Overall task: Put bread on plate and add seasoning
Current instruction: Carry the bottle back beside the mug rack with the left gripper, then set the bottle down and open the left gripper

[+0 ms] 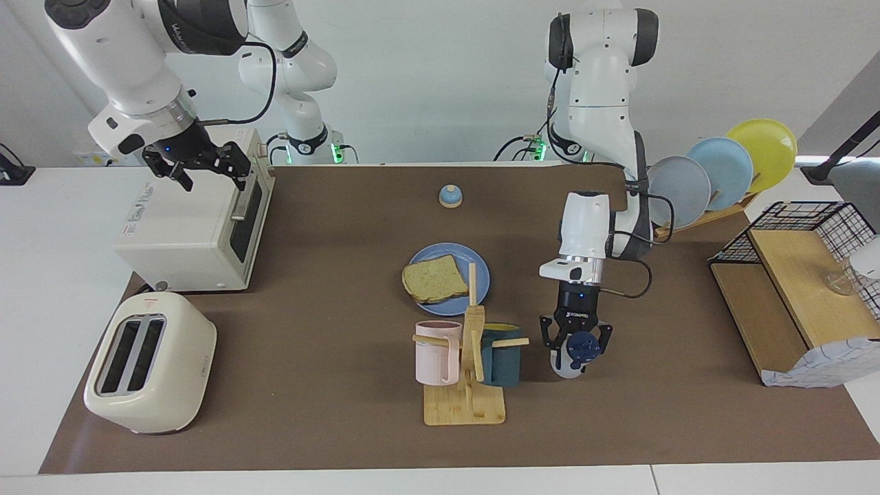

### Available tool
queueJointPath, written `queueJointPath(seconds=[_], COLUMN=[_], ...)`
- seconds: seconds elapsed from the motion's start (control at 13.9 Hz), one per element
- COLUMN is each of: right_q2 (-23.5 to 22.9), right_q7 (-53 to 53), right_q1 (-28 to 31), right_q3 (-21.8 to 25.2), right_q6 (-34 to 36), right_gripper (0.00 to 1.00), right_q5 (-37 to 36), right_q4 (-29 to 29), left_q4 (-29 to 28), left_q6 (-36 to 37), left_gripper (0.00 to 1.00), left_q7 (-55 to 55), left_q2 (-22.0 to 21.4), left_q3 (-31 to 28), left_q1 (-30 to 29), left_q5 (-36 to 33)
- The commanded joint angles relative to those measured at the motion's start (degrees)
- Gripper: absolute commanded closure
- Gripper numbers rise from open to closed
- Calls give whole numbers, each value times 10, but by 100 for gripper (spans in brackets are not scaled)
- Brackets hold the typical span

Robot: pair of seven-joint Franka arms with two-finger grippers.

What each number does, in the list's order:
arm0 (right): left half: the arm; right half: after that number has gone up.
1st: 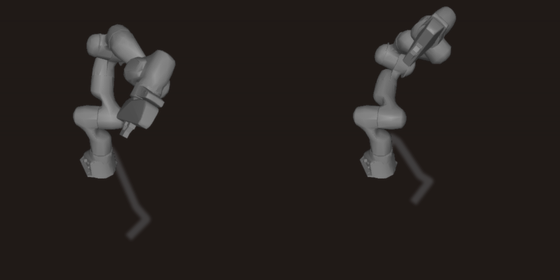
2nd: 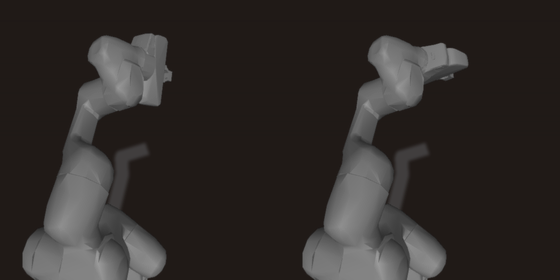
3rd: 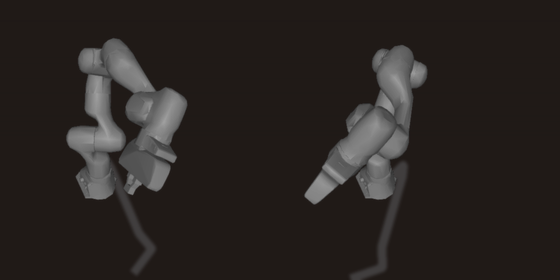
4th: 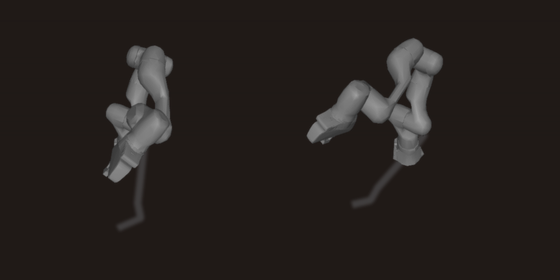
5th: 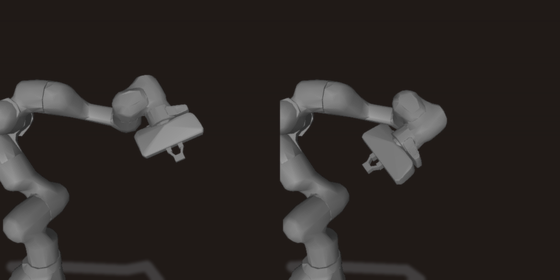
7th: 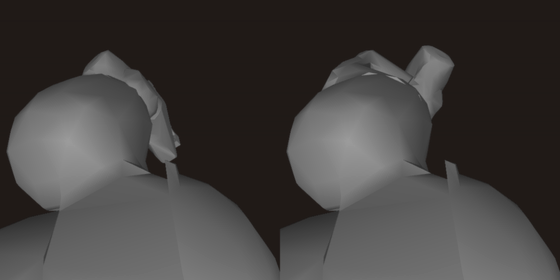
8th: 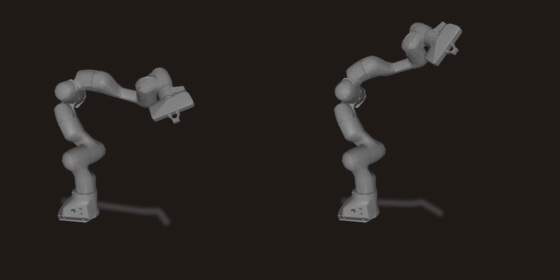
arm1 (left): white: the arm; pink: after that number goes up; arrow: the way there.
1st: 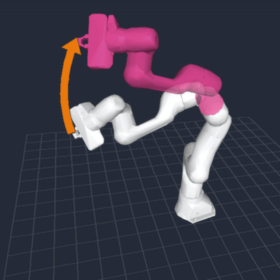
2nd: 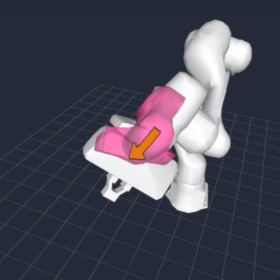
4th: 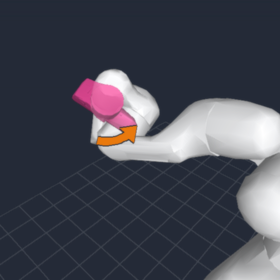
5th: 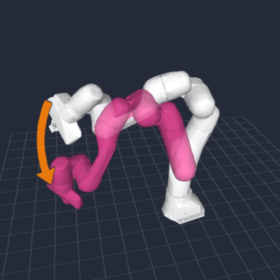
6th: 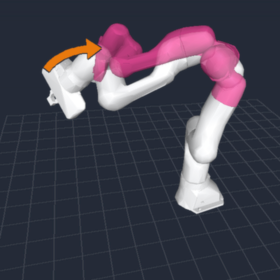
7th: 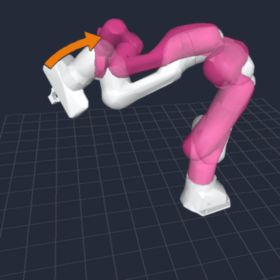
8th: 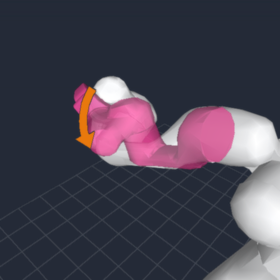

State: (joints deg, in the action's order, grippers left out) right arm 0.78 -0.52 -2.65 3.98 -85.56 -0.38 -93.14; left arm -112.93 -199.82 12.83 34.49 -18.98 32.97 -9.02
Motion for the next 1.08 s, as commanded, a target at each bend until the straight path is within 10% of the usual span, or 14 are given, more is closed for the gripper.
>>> queueJointPath(seconds=[0.0, 0.14, 0.5, 1.01], right_q2=[3, 3, 3, 3], right_q7=[-12, -14, -16, -17], right_q1=[4, 4, 5, 5], right_q3=[-3, -3, -3, -4], right_q6=[5, 7, 7, 7], right_gripper=[0, 0, 0, 0], right_q5=[11, 11, 11, 12], right_q4=[1, 1, 1, 1], left_q4=[13, 7, -18, -33], left_q6=[-12, -12, -11, -11], left_gripper=[100, 100, 5, 0], left_q7=[4, 4, 4, 5], left_q2=[12, 12, 7, 1], left_q3=[22, 25, 26, 31], left_q1=[-35, -38, -37, -45], left_q5=[-42, -50, -50, -50])
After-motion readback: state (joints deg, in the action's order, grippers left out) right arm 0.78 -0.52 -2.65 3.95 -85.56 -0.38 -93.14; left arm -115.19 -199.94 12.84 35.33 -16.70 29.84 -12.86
